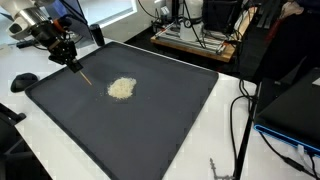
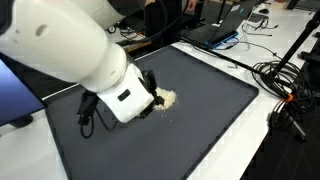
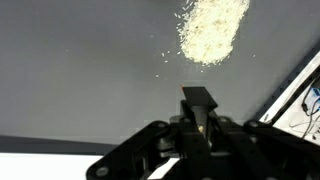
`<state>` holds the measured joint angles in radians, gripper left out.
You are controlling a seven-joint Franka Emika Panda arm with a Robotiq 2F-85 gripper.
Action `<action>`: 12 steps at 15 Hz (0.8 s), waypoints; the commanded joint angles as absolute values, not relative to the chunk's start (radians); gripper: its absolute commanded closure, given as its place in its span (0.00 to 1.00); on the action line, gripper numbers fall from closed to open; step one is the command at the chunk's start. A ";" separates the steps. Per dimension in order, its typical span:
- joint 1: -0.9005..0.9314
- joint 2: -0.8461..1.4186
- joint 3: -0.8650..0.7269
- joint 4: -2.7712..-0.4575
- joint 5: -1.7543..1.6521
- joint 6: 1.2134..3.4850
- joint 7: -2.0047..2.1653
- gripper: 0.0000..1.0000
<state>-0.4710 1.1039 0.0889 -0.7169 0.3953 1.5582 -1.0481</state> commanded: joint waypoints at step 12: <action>-0.294 0.687 -0.088 -1.390 0.251 1.963 -0.967 0.97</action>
<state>-0.3374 0.8132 -0.0616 -1.1925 0.2849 1.8760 -0.9645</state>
